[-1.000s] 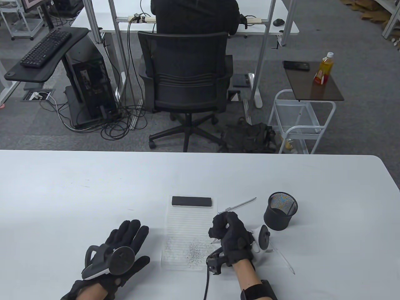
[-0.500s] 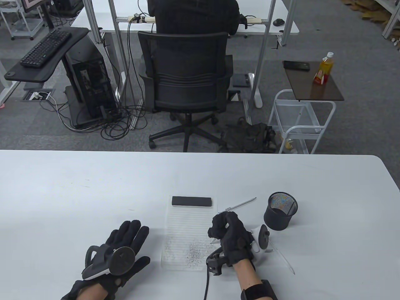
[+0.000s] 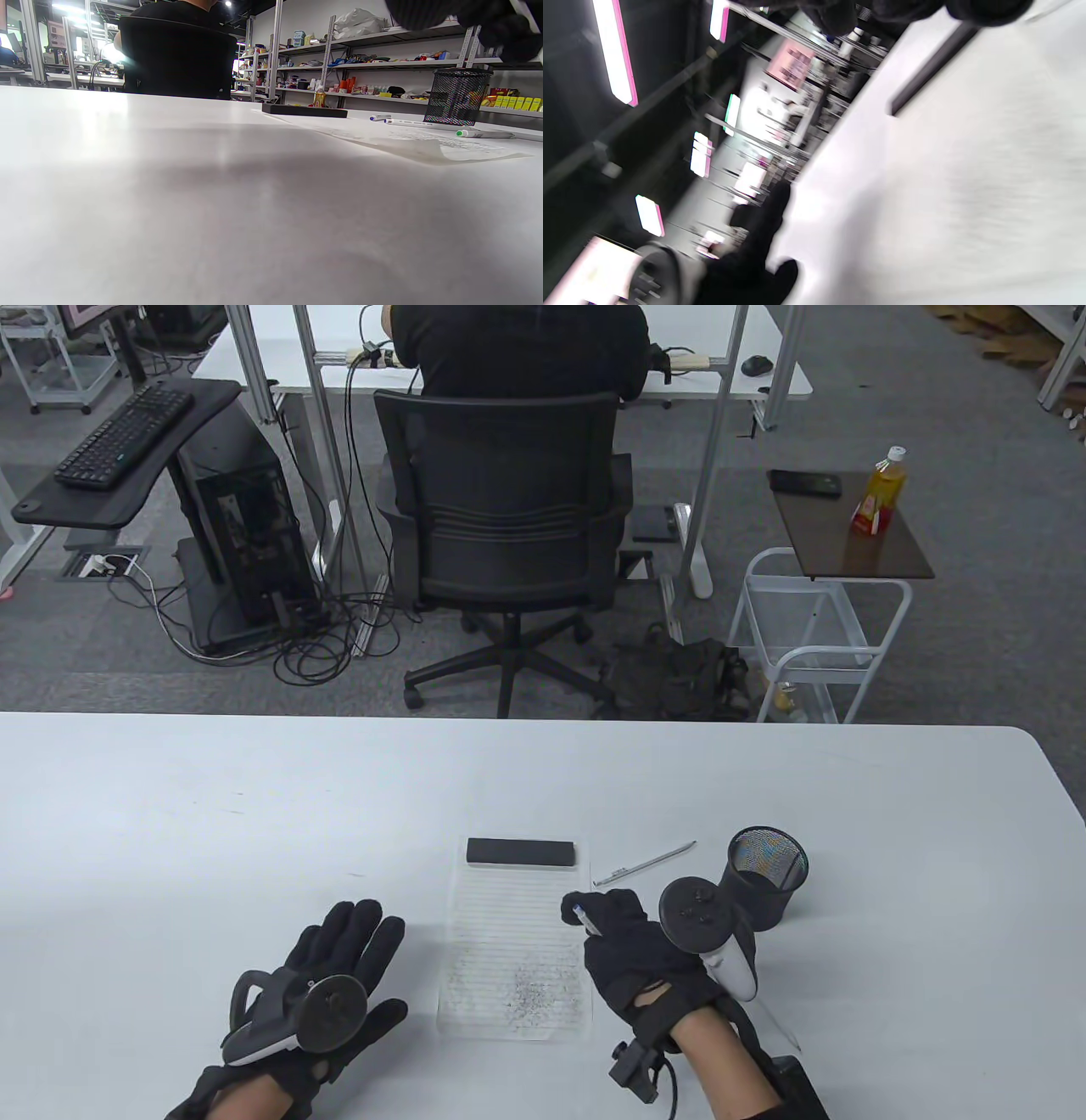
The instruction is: Press to extend mechanical pencil leads
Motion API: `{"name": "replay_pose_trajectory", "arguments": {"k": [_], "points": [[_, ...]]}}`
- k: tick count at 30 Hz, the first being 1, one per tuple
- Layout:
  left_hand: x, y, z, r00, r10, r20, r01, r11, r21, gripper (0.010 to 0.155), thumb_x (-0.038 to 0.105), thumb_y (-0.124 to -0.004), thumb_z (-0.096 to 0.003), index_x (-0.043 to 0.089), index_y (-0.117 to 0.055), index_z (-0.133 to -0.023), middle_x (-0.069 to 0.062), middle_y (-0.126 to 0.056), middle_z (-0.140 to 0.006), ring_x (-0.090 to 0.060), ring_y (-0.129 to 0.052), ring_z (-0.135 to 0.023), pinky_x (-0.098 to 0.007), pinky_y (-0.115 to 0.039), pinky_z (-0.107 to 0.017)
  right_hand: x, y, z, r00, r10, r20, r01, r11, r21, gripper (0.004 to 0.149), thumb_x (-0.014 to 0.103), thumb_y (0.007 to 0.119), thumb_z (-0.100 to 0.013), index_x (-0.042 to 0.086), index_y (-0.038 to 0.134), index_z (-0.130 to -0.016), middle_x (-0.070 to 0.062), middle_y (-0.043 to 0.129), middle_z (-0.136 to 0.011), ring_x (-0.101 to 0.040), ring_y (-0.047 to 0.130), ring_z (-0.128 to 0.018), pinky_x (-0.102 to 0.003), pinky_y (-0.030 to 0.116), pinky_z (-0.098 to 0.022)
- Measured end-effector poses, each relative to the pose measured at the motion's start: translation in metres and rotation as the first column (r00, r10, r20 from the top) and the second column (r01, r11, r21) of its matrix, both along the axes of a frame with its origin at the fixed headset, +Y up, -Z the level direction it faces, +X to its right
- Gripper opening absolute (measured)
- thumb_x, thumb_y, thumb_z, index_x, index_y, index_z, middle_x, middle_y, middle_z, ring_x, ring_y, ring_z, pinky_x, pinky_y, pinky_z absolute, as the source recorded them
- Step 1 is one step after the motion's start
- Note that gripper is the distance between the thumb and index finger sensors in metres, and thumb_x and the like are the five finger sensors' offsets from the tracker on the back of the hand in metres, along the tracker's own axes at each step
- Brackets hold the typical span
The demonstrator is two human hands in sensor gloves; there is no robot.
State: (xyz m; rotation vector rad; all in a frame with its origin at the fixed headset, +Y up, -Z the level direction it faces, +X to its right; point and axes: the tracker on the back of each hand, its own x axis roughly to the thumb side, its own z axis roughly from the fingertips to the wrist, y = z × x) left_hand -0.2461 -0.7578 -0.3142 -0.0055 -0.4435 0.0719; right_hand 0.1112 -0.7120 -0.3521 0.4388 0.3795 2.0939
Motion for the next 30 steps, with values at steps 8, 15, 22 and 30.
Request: {"name": "replay_pose_trajectory", "arguments": {"k": [8,15,22,30], "points": [[0.002,0.001,0.001,1.0,-0.004,0.01,0.004,1.0,0.006,0.087,0.063,-0.066,-0.045,0.025,-0.029,-0.115,-0.012,-0.027,-0.12,-0.046,-0.034,-0.111,-0.064,-0.043,-0.077,0.005,-0.027,0.015,0.856,0.513,-0.062,-0.503,0.854,0.132,0.053,0.006,0.081,-0.049,0.002,0.071,-0.101,-0.023,0.062,-0.087,-0.048,0.078,-0.068,-0.064,0.076,-0.05],[0.003,0.0,0.001,1.0,-0.008,0.012,0.008,1.0,0.003,0.087,0.063,-0.066,-0.0449,0.025,-0.029,-0.115,-0.012,-0.027,-0.12,-0.046,-0.034,-0.112,-0.064,-0.043,-0.077,-0.013,-0.043,0.034,0.598,0.794,-0.109,-0.707,0.587,0.396,0.053,0.01,0.09,-0.046,0.006,0.072,-0.095,-0.02,0.073,-0.085,-0.046,0.085,-0.07,-0.067,0.075,-0.054],[0.003,0.0,0.001,1.0,-0.007,0.01,0.007,1.0,0.001,0.088,0.063,-0.066,-0.045,0.025,-0.029,-0.115,-0.013,-0.027,-0.12,-0.046,-0.034,-0.112,-0.064,-0.043,-0.077,-0.021,-0.051,0.047,0.484,0.871,-0.087,-0.689,0.44,0.576,0.049,0.014,0.098,-0.042,0.009,0.082,-0.088,-0.016,0.084,-0.082,-0.044,0.093,-0.071,-0.066,0.078,-0.055],[0.003,0.0,0.001,1.0,-0.007,0.012,0.007,1.0,-0.001,0.088,0.063,-0.066,-0.0449,0.025,-0.029,-0.115,-0.012,-0.027,-0.12,-0.046,-0.034,-0.112,-0.064,-0.043,-0.077,-0.019,-0.054,0.049,0.496,0.867,-0.054,-0.667,0.42,0.616,0.045,0.017,0.099,-0.042,0.008,0.087,-0.084,-0.016,0.089,-0.08,-0.043,0.096,-0.071,-0.066,0.078,-0.055]]}}
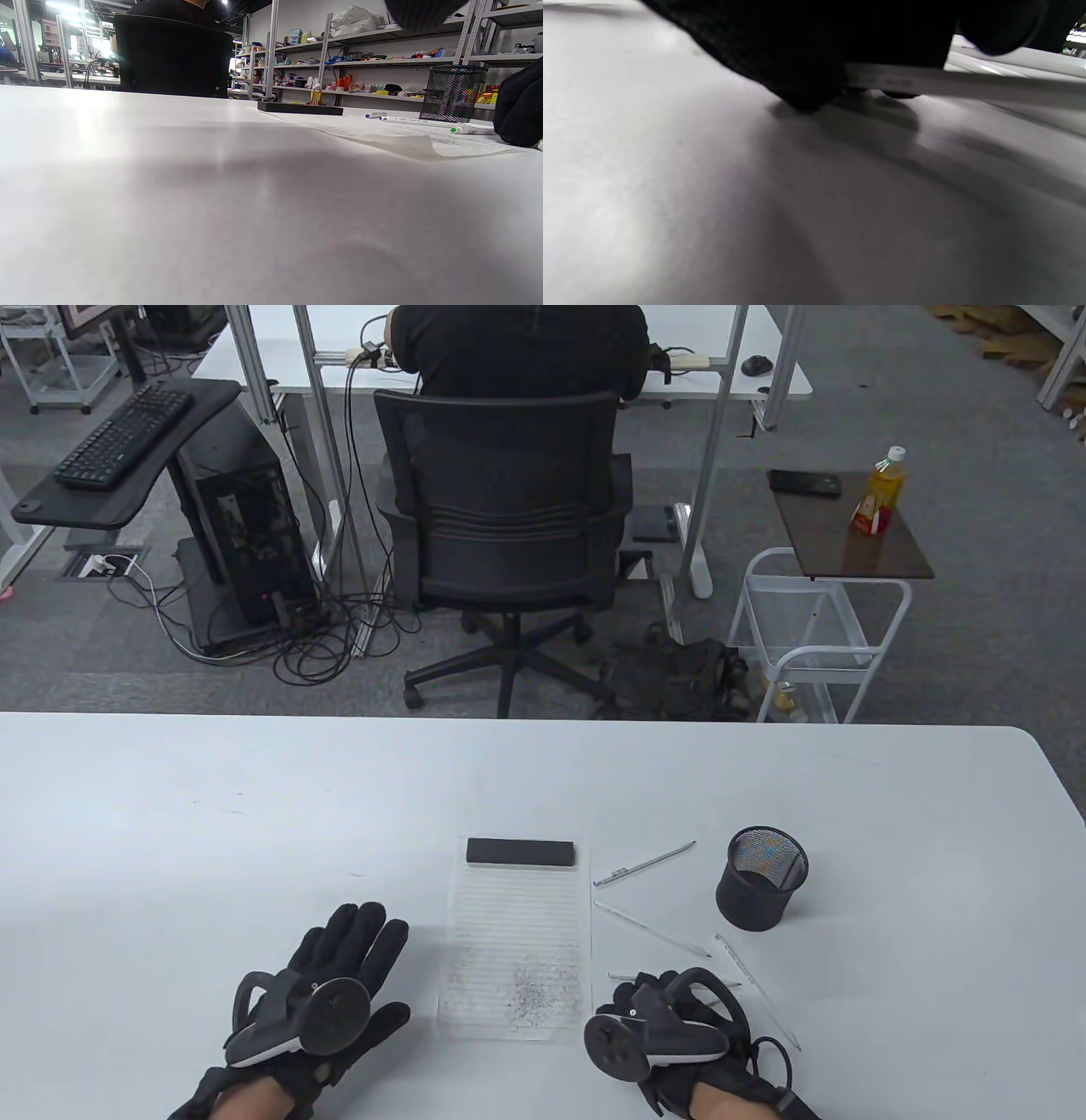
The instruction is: Press to extend mechanical pencil leads
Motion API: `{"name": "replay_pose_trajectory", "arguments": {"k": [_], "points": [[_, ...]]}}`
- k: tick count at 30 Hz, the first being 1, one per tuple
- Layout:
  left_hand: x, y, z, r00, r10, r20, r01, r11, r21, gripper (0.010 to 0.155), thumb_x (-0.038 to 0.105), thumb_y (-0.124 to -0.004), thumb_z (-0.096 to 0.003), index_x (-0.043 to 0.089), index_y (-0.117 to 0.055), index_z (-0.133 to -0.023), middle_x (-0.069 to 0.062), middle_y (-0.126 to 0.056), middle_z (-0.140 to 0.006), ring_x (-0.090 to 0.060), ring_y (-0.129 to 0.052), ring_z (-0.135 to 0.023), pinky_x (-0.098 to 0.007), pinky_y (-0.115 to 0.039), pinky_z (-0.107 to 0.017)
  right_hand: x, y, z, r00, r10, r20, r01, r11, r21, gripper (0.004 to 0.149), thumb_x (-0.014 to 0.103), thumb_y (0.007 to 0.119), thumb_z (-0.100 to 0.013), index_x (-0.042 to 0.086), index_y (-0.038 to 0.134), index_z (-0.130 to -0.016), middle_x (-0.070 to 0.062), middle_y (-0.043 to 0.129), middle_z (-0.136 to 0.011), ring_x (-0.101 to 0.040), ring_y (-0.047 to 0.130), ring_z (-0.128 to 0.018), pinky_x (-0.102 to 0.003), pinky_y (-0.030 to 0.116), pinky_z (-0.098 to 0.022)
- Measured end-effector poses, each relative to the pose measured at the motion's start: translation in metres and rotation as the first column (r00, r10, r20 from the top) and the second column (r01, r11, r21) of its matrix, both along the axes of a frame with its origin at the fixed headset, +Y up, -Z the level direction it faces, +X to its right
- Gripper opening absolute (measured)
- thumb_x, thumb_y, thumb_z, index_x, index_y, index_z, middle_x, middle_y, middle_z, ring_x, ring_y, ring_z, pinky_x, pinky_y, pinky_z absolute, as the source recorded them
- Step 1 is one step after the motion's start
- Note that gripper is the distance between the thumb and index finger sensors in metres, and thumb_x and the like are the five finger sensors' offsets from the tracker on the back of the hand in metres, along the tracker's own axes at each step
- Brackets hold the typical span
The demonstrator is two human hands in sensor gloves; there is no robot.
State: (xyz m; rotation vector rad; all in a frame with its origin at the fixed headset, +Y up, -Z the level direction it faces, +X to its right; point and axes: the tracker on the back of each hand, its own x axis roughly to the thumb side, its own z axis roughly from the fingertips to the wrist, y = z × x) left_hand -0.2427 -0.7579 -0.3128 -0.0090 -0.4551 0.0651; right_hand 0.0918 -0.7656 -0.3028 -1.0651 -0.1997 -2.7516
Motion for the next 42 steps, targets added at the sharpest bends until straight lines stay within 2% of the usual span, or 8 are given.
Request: {"name": "replay_pose_trajectory", "arguments": {"k": [11,16,23,26,29,30,34,42], "points": [[0.0,0.0,0.0,1.0,0.0,-0.001,0.0,1.0,0.003,0.088,0.063,-0.066,-0.0449,0.025,-0.029,-0.115,-0.012,-0.027,-0.12,-0.046,-0.034,-0.112,-0.064,-0.043,-0.077,-0.001,0.0,0.004,1.0,0.003,-0.018,-0.003,0.999,0.032,0.043,0.019,0.098,-0.043,0.006,0.091,-0.083,-0.016,0.092,-0.079,-0.044,0.098,-0.071,-0.066,0.078,-0.055],[-0.001,0.0,0.001,1.0,0.007,-0.003,-0.007,1.0,0.006,0.088,0.063,-0.066,-0.045,0.025,-0.029,-0.115,-0.012,-0.027,-0.12,-0.046,-0.034,-0.112,-0.064,-0.043,-0.077,0.008,0.02,0.0,0.99,-0.143,0.012,0.142,0.988,0.063,0.046,0.034,0.087,-0.05,0.008,0.089,-0.088,-0.017,0.09,-0.084,-0.048,0.093,-0.076,-0.066,0.075,-0.058],[0.0,0.002,0.001,1.0,0.001,0.0,-0.001,1.0,0.011,0.089,0.063,-0.066,-0.0449,0.024,-0.025,-0.114,-0.012,-0.025,-0.12,-0.045,-0.033,-0.112,-0.064,-0.042,-0.077,0.045,0.093,-0.004,0.799,-0.597,0.071,0.562,0.784,0.265,0.058,0.042,0.084,-0.053,0.007,0.078,-0.099,-0.023,0.075,-0.099,-0.056,0.073,-0.093,-0.08,0.046,-0.067],[0.003,0.01,0.005,1.0,-0.017,0.012,0.016,0.997,0.07,0.091,0.064,-0.066,-0.0448,0.023,-0.024,-0.114,-0.012,-0.024,-0.12,-0.045,-0.031,-0.112,-0.064,-0.042,-0.077,0.07,0.098,-0.002,0.662,-0.745,0.079,0.679,0.642,0.355,0.062,0.046,0.083,-0.053,0.007,0.075,-0.102,-0.024,0.071,-0.103,-0.058,0.066,-0.097,-0.08,0.038,-0.067],[0.004,0.016,0.009,1.0,0.019,0.024,-0.021,0.995,0.094,0.09,0.064,-0.066,-0.0448,0.024,-0.023,-0.114,-0.012,-0.023,-0.12,-0.046,-0.03,-0.112,-0.064,-0.041,-0.077,0.093,0.084,0.001,0.583,-0.804,0.117,0.704,0.573,0.42,0.069,0.05,0.082,-0.054,0.008,0.068,-0.107,-0.026,0.062,-0.108,-0.061,0.054,-0.102,-0.08,0.031,-0.067],[0.004,0.016,0.009,0.999,0.02,0.025,-0.022,0.994,0.102,0.09,0.064,-0.066,-0.0449,0.024,-0.023,-0.114,-0.012,-0.022,-0.12,-0.045,-0.03,-0.112,-0.063,-0.041,-0.077,0.096,0.079,0.002,0.579,-0.806,0.122,0.701,0.569,0.43,0.071,0.051,0.082,-0.054,0.008,0.066,-0.108,-0.026,0.06,-0.109,-0.061,0.051,-0.102,-0.079,0.03,-0.067],[0.004,0.014,0.008,0.999,0.03,0.028,-0.033,0.994,0.105,0.091,0.064,-0.066,-0.0447,0.025,-0.022,-0.114,-0.012,-0.019,-0.12,-0.046,-0.027,-0.112,-0.063,-0.039,-0.078,0.103,0.06,0.008,0.663,-0.72,0.206,0.618,0.681,0.392,0.079,0.056,0.079,-0.054,0.012,0.054,-0.114,-0.026,0.047,-0.115,-0.062,0.038,-0.105,-0.08,0.024,-0.065],[0.002,0.012,0.007,0.999,0.041,0.027,-0.043,0.994,0.101,0.091,0.065,-0.066,-0.0445,0.026,-0.022,-0.114,-0.011,-0.017,-0.12,-0.046,-0.024,-0.112,-0.063,-0.036,-0.078,0.086,0.046,0.005,0.727,-0.657,0.2,0.584,0.745,0.324,0.082,0.058,0.078,-0.054,0.015,0.047,-0.116,-0.025,0.04,-0.117,-0.061,0.031,-0.106,-0.079,0.021,-0.065]]}}
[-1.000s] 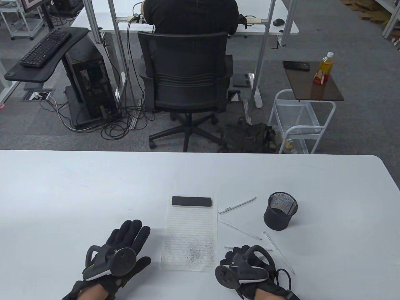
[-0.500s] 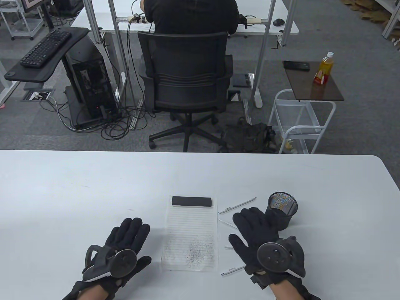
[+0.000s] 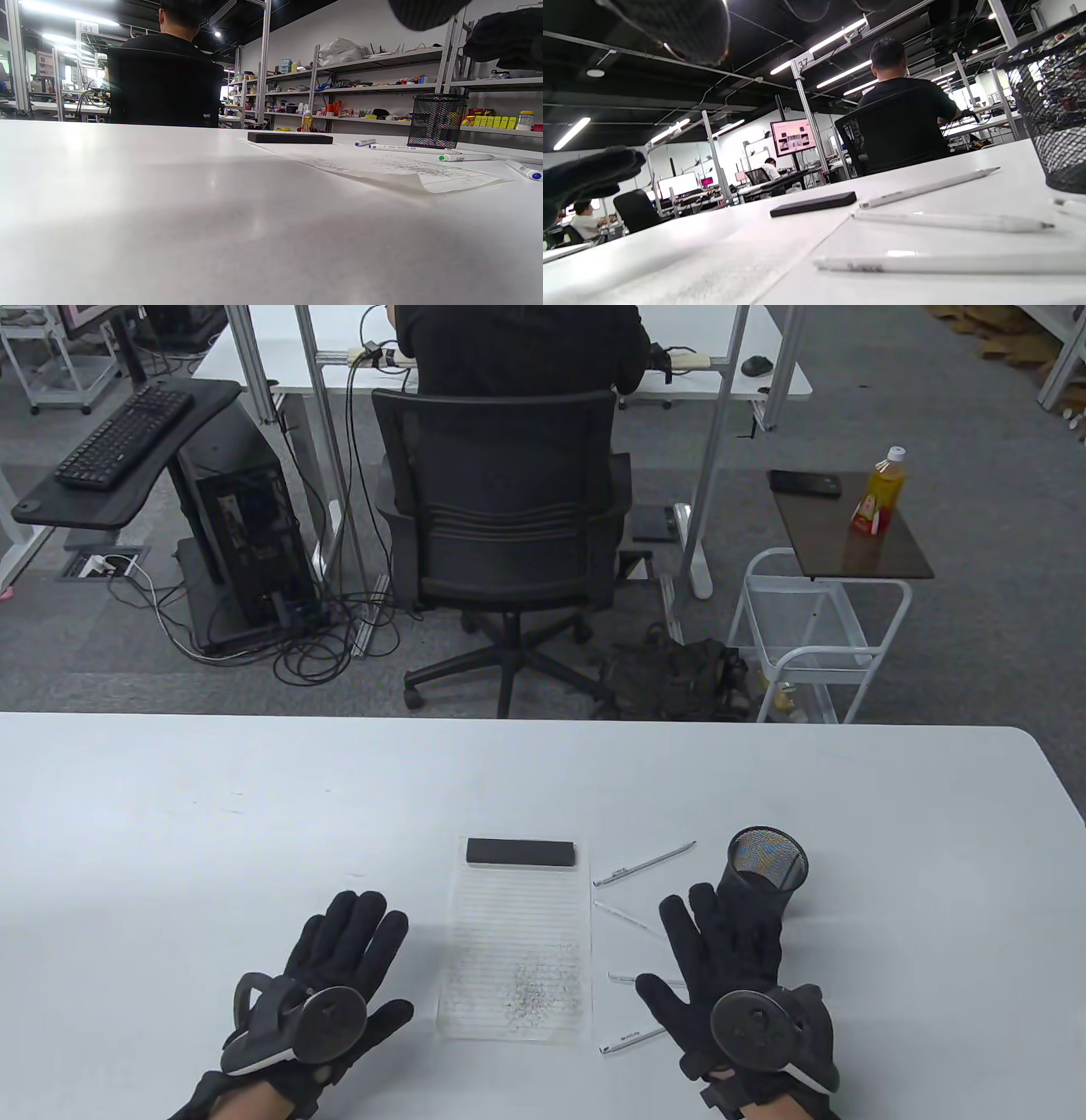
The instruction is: Press to extend mechanical pencil leads
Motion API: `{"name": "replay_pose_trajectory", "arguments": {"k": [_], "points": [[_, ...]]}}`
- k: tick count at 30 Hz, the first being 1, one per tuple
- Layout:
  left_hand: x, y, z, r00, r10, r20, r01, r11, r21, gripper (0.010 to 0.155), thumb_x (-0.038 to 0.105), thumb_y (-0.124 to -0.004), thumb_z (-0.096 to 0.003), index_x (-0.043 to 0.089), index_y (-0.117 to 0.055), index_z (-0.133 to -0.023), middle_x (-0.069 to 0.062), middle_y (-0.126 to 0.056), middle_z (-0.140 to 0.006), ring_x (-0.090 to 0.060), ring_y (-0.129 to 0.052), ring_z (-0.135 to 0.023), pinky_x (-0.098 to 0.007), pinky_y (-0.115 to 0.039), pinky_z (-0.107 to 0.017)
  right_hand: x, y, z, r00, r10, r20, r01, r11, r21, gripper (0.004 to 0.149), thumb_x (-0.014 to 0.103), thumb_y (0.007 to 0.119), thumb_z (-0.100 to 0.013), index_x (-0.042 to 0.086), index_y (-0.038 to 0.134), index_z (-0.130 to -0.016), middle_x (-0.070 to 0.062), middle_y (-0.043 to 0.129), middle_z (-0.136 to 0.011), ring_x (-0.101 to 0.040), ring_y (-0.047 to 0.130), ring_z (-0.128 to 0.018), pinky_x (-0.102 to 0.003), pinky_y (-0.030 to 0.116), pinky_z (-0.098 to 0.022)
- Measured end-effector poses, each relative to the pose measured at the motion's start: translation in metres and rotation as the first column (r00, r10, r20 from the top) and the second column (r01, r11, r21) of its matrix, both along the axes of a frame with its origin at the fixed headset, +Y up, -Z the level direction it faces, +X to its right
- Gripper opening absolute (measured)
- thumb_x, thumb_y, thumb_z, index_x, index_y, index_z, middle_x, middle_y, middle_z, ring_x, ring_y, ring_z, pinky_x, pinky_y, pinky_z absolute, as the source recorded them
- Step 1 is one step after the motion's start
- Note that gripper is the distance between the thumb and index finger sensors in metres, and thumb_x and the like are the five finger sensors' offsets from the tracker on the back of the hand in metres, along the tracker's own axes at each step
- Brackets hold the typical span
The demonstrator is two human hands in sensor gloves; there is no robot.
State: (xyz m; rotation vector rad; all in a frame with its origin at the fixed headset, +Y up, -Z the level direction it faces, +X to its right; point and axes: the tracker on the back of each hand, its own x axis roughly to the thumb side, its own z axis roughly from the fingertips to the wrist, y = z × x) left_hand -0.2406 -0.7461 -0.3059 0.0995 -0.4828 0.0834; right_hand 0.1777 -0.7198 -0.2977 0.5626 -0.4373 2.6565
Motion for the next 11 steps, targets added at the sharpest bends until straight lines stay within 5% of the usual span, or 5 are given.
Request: {"name": "replay_pose_trajectory", "arguments": {"k": [11], "points": [[0.0022,-0.0071,-0.0014,1.0,-0.012,0.004,0.012,0.999,-0.035,0.091,0.065,-0.066,-0.0446,0.026,-0.022,-0.114,-0.011,-0.018,-0.12,-0.046,-0.025,-0.112,-0.064,-0.037,-0.077,0.0007,-0.0084,-0.0049,1.0,0.002,-0.003,-0.002,0.999,-0.034,0.08,0.055,0.079,-0.054,0.013,0.048,-0.115,-0.026,0.04,-0.117,-0.061,0.033,-0.106,-0.079,0.022,-0.065]]}}
